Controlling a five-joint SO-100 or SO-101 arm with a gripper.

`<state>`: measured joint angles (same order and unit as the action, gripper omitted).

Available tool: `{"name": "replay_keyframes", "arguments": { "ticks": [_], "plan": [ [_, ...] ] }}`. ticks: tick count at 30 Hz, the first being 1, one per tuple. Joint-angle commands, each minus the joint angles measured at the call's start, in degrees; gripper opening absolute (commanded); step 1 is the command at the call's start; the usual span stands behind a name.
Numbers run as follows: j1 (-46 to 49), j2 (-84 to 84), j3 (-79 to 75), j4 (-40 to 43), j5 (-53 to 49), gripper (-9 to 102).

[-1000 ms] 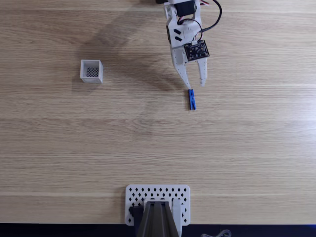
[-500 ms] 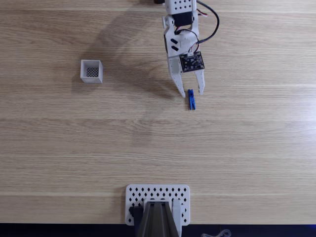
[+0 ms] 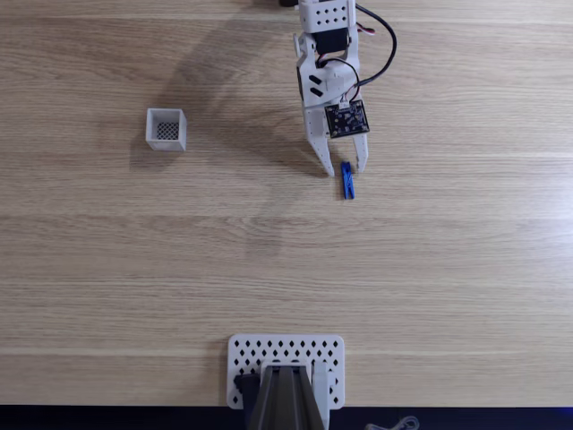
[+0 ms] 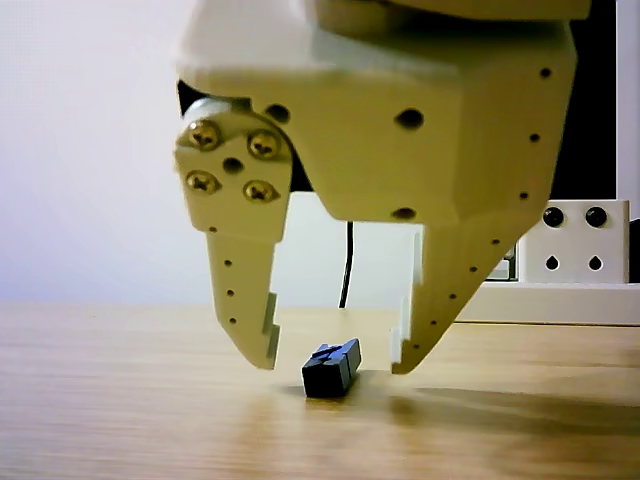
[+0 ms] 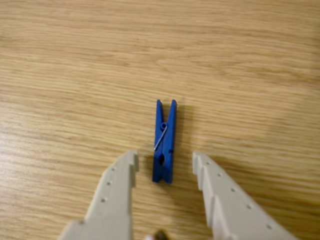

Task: Grasp a peg and put it in the crate.

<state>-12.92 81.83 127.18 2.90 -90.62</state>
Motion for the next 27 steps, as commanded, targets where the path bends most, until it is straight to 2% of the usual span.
{"name": "replay_keyframes", "arguments": {
  "ticks": [1,4,16,27],
  "plan": [
    [-0.44,2.11,-2.29,0.62,0.79,9],
    [-1.05,2.2,-2.02,1.32,0.88,-2],
    [1.32,8.17,-2.02,-0.7,0.88,-1],
    [14.5,12.74,5.36,-25.14,1.05,-1]
  ]
}}
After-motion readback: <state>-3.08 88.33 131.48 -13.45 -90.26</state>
